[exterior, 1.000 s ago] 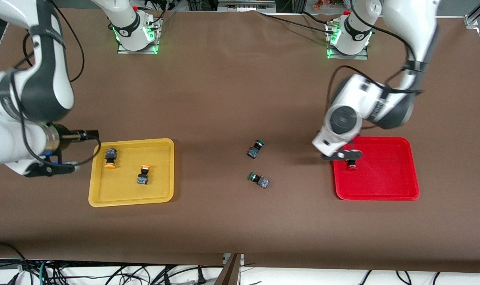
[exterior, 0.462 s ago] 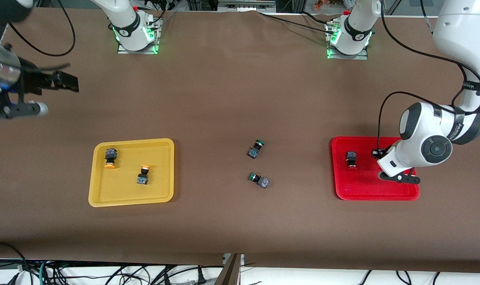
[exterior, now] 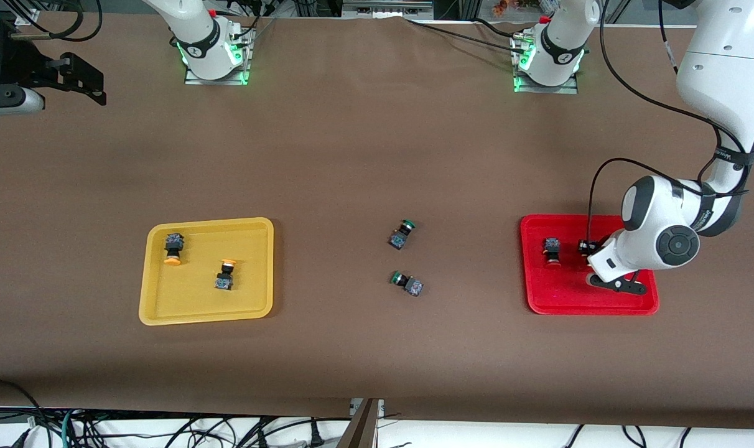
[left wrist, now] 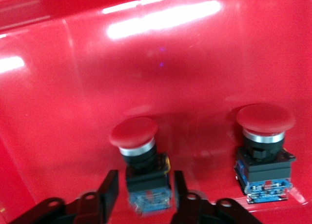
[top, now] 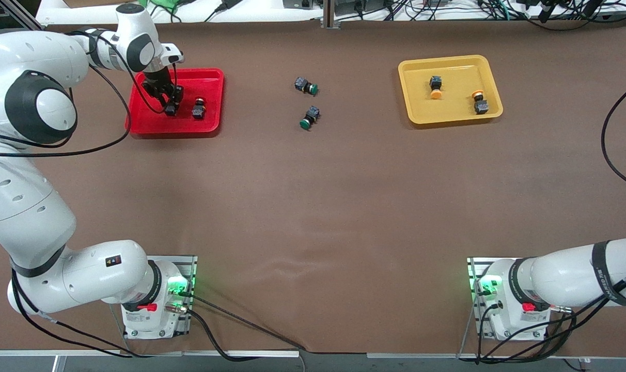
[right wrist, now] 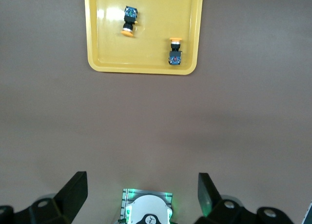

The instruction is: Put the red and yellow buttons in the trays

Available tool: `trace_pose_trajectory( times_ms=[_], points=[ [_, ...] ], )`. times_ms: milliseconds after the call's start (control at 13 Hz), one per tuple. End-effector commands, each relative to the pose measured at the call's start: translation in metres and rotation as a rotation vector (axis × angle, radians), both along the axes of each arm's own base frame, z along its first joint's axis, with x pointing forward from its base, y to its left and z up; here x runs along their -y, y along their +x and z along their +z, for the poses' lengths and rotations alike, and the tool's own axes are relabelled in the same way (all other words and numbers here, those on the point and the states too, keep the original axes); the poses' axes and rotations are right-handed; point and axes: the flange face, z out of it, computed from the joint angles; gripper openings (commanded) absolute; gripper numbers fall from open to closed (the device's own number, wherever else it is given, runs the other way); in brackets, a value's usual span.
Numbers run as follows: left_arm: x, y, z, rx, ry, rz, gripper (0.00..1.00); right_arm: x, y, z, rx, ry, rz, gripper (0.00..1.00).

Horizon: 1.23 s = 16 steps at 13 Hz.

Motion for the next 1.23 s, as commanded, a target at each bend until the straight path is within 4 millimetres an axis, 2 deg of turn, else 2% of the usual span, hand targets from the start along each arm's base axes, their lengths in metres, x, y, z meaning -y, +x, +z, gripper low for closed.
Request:
trace_pose_trajectory(
  times_ms=[0,77,231,462,615,692,846,1154],
  points=[
    [0.003,0.007,0.04,0.05,0.014,-0.035,1.0,0.003,0.002,-0.014,-0.035,-0.009,-0.01,1.0],
    [0.006,0.009,0.083,0.078,0.024,-0.031,1.0,0.003,0.002,-0.015,-0.038,-0.017,-0.011,1.0],
    [0.016,0.009,0.149,0.168,0.048,-0.041,1.0,0.001,0.002,-0.015,-0.038,-0.015,-0.01,1.0],
    [0.034,0.007,0.229,0.213,0.029,-0.016,1.0,-0.002,0.001,-0.015,-0.037,-0.017,-0.007,1.0],
    [0.046,0.005,0.283,0.135,-0.006,0.016,1.0,-0.003,0.002,-0.015,-0.036,-0.017,-0.007,1.0],
    [0.049,0.004,0.306,0.122,-0.006,0.017,1.0,-0.003,0.002,-0.015,-0.034,-0.017,-0.007,1.0],
    [0.049,-0.002,0.332,0.123,0.003,0.024,1.0,-0.002,0.003,-0.015,-0.026,-0.019,-0.006,1.0],
    [0.064,-0.045,0.4,0.166,-0.03,0.048,1.0,-0.003,0.003,-0.015,-0.029,-0.021,-0.006,1.0]
  ],
)
